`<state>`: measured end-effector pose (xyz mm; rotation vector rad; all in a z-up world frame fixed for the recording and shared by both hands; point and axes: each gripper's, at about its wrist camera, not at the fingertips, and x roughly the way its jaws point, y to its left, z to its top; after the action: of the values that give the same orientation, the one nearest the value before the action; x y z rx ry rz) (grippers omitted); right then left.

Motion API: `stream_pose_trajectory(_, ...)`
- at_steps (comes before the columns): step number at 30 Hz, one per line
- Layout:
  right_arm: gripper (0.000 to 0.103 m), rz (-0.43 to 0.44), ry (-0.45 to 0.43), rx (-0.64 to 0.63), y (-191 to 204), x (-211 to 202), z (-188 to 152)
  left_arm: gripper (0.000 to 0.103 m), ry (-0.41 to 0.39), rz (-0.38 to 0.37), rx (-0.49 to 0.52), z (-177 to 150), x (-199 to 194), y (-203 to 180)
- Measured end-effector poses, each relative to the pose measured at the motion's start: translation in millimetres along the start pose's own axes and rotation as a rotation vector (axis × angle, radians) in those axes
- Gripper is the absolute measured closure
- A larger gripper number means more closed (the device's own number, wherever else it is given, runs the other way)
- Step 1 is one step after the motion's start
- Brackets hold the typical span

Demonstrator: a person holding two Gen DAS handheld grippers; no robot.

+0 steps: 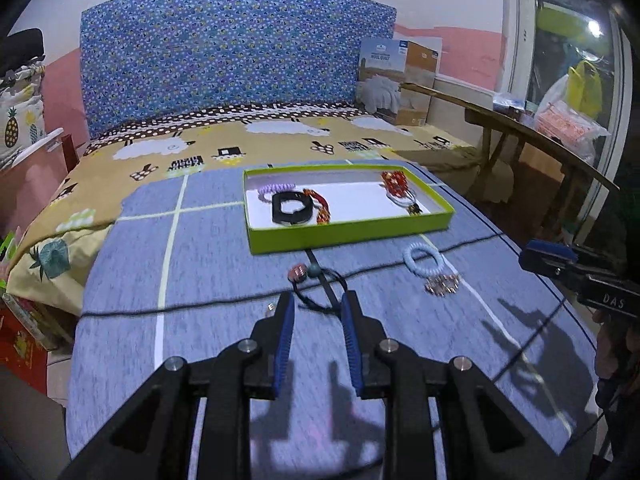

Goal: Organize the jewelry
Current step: 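Withdraw both open tools from the green box back to the jewelry, then grasp the black cord hair tie with the left tool while the right grasps the gold chain clip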

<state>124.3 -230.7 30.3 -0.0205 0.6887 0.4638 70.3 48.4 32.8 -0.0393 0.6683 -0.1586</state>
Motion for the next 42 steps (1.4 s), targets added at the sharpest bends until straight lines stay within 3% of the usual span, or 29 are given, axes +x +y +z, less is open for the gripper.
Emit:
stream_pose_trajectory(9,0.06,0.01,0.019,0.002,4.9,-3.3,-13.6,0.078,0.018,-0.01,-0.027,-19.0,-9.1,-3.5)
stream_pose_trajectory(26,0.06,0.014,0.08,0.001,-0.3,26.5,-15.5,0.078,0.039,-0.006,-0.022,-11.8,12.3,-0.8)
stream_pose_trajectory(42,0.059,0.017,0.163,-0.135,-10.7,79.7,1.0,0.078,0.13,0.015,0.009,14.3,74.4,6.7)
